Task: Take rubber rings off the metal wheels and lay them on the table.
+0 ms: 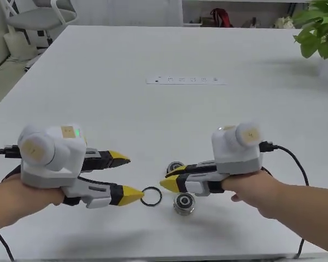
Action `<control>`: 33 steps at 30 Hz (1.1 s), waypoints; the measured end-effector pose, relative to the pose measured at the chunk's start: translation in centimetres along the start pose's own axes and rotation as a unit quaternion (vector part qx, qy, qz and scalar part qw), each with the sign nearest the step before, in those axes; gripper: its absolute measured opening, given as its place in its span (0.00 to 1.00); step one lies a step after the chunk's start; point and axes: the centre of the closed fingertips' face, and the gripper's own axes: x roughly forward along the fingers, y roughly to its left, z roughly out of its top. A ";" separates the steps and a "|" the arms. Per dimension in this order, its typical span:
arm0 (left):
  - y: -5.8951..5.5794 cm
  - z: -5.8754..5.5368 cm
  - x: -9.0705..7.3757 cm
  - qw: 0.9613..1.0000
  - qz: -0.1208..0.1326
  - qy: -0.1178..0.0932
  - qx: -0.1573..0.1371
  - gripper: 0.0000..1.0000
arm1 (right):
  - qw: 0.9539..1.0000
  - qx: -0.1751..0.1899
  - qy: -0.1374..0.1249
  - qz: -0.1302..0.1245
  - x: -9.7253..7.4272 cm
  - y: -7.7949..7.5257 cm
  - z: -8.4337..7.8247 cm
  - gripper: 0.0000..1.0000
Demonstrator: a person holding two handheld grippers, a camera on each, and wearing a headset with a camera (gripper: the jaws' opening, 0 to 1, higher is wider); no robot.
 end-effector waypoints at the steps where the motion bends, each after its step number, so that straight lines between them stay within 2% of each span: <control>1: 0.0 0.1 0.1 1.000 0.000 0.000 0.001 0.50 | 1.000 0.001 -0.003 -0.001 -0.3 -0.1 0.2 0.14; 18: 0.6 1.6 1.7 1.000 -0.010 -0.002 0.012 0.49 | 0.999 -0.017 -0.023 -0.039 -3.4 -2.9 1.2 0.18; 27: 1.5 1.9 2.6 1.000 -0.009 -0.001 0.009 0.48 | 0.998 -0.027 -0.017 -0.060 -4.1 -4.3 0.6 0.20; 33: 1.7 1.8 3.3 1.000 -0.009 0.001 0.006 0.47 | 0.997 -0.045 -0.002 -0.070 -4.0 -5.1 -0.2 0.20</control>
